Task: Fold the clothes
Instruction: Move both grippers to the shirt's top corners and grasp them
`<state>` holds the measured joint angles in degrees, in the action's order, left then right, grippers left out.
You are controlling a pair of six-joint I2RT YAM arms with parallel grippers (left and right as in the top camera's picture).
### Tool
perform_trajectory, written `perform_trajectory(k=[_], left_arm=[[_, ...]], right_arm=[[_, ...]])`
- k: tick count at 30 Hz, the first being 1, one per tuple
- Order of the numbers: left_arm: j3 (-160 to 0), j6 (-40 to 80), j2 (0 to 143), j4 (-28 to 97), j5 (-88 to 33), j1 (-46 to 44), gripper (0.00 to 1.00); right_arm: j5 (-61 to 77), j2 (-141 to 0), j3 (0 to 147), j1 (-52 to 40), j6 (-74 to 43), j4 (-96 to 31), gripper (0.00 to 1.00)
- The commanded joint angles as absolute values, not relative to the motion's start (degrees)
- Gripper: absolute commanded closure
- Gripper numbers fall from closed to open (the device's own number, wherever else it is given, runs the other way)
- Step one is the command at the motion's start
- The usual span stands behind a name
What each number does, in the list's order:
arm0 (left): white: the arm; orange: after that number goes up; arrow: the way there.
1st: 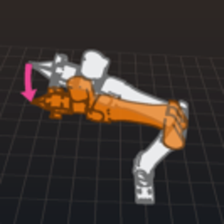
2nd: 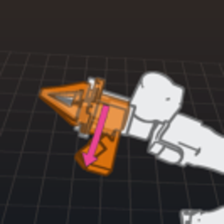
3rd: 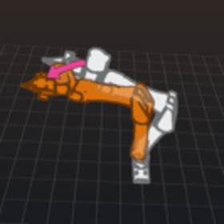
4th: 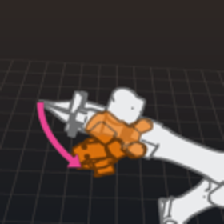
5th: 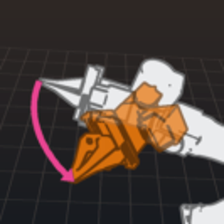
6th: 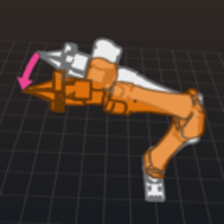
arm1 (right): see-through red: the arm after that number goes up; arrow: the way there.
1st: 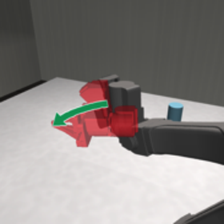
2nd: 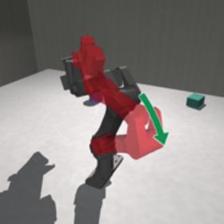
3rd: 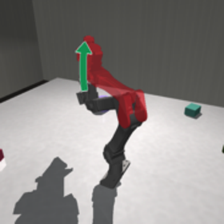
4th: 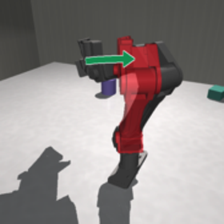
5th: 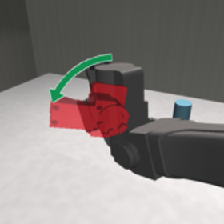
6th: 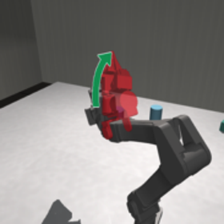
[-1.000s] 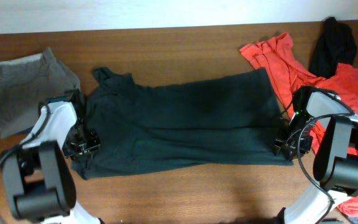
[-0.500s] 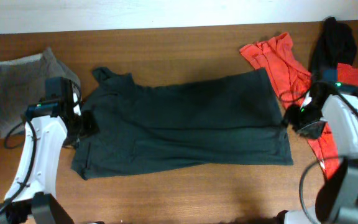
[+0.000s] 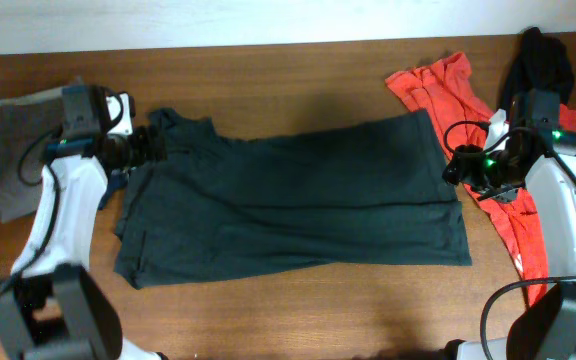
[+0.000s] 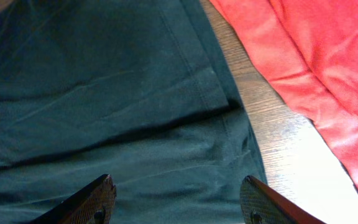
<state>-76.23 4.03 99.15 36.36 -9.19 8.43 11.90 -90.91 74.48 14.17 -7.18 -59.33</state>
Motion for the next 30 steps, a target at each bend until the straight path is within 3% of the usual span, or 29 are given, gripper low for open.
perform_trajectory(k=[1, 6, 15, 30], left_arm=[[-79.15, 2.04, 105.80, 33.12, -11.88, 8.64, 0.24], [-80.34, 2.11, 112.60, 25.43, -19.57, 8.62, 0.24], [-80.34, 6.83, 119.33, 14.46, -19.53, 8.62, 0.24], [-80.31, 9.80, 122.89, 12.05, -16.08, 8.62, 0.30]], right_arm=[[12.88, -90.52, 75.07, 13.78, -5.93, -59.31, 0.31], [12.88, -90.52, 75.07, 13.78, -5.93, -59.33, 0.31], [12.88, -90.52, 75.00, 13.78, -5.96, -59.79, 0.31], [11.38, -90.65, 74.19, 13.78, -5.98, -60.64, 0.31]])
